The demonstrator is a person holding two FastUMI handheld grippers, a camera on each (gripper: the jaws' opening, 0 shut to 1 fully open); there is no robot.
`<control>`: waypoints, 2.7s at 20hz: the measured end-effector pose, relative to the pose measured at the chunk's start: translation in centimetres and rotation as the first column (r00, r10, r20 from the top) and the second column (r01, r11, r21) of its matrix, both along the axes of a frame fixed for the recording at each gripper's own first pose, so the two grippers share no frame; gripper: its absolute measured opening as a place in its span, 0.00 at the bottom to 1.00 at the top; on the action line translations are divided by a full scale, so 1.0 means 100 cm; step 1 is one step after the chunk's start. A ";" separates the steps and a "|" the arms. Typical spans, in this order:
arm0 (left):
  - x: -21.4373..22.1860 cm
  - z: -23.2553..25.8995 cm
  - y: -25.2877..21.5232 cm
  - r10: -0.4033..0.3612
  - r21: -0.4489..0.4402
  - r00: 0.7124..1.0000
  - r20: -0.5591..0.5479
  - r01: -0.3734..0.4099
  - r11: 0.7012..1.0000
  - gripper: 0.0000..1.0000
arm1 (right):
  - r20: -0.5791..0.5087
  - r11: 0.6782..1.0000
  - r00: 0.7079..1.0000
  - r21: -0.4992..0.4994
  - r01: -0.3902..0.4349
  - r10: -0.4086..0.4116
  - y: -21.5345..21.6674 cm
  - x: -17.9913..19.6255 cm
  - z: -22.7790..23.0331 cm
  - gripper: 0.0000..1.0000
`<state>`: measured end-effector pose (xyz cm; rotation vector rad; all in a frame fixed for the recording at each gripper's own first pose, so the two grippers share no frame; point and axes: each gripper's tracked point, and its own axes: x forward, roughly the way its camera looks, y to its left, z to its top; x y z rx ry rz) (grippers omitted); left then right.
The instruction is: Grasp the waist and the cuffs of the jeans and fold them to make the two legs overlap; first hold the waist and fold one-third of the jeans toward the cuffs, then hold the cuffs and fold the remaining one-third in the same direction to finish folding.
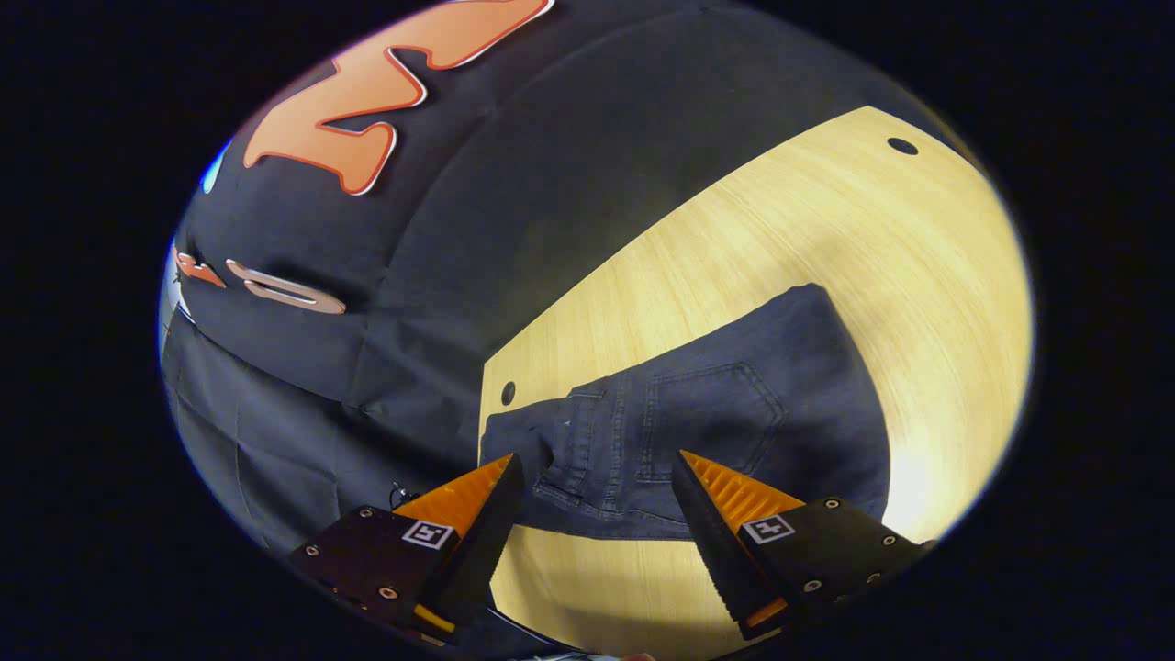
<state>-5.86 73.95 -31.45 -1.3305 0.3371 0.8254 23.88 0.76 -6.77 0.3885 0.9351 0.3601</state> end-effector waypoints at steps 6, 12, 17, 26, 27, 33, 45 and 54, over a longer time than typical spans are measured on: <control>0.015 0.059 -0.016 -0.170 0.215 0.983 -0.062 0.180 0.960 0.07 | 0.058 0.999 0.997 -0.004 0.048 -0.048 -0.020 0.010 0.015 0.98; 0.052 0.144 -0.071 -0.327 0.440 0.937 -0.122 0.346 0.828 0.07 | 0.151 0.998 0.986 0.015 0.069 -0.070 -0.035 0.019 0.057 0.98; 0.108 0.205 -0.153 -0.435 0.560 0.887 -0.157 0.442 0.701 0.07 | 0.294 0.991 0.948 -0.018 0.134 -0.123 -0.076 0.027 0.111 0.98; 0.173 0.213 -0.329 -0.600 0.612 0.735 -0.316 0.641 0.463 0.07 | 0.370 0.987 0.919 -0.034 0.160 -0.136 -0.160 0.016 0.163 0.98; 0.183 0.202 -0.355 -0.622 0.599 0.714 -0.322 0.663 0.450 0.07 | 0.365 0.984 0.920 -0.038 0.171 -0.146 -0.172 0.014 0.161 0.98; 0.212 0.103 -0.464 -0.648 0.502 0.517 -0.559 0.833 0.232 0.07 | 0.319 0.972 0.924 -0.036 0.233 -0.209 -0.242 0.001 0.150 0.98; 0.205 -0.023 -0.566 -0.746 0.311 0.369 -0.554 0.923 0.225 0.63 | 0.281 0.971 0.940 -0.086 0.223 -0.191 -0.292 -0.013 0.140 0.98; 0.192 0.042 -0.597 -0.672 0.427 0.364 -0.645 0.901 0.078 0.98 | 0.309 0.977 0.943 -0.130 0.171 -0.124 -0.290 -0.025 0.155 0.98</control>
